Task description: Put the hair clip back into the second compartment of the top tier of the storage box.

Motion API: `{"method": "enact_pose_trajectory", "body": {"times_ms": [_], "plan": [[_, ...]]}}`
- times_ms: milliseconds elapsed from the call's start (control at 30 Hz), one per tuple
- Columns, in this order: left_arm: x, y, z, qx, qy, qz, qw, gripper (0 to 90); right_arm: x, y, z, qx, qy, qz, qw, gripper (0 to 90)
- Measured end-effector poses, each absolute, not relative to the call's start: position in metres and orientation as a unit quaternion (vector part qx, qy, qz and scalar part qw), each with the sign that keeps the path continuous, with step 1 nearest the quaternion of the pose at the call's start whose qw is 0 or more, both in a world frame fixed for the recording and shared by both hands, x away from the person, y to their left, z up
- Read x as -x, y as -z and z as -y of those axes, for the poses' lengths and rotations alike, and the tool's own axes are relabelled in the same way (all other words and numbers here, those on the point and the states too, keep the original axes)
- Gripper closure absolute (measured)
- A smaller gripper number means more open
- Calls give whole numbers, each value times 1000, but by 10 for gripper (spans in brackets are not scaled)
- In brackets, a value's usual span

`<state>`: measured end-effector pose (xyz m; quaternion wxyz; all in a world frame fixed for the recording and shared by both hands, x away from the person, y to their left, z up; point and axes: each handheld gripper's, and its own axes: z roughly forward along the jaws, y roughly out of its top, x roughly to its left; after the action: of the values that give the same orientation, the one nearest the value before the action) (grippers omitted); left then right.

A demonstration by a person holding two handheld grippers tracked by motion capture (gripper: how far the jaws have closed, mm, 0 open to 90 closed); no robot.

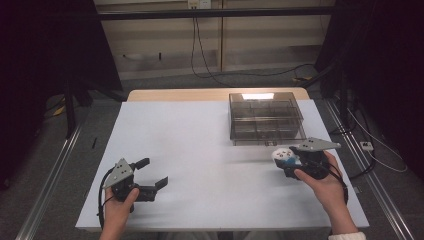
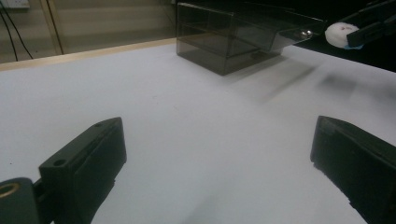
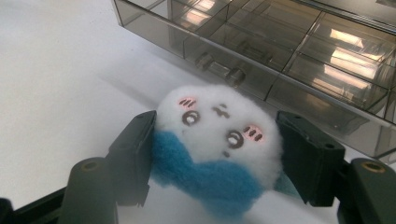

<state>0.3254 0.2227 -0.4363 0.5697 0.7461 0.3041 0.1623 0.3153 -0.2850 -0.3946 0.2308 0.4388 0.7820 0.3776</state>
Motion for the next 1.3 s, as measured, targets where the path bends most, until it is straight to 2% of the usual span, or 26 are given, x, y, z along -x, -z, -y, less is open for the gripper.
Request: {"method": "enact_pose_trajectory", "body": {"times_ms": [1300], "plan": [[-327, 436, -220, -743, -159, -306, 574, 35, -321, 372, 279, -442, -377, -781, 229, 316]]}}
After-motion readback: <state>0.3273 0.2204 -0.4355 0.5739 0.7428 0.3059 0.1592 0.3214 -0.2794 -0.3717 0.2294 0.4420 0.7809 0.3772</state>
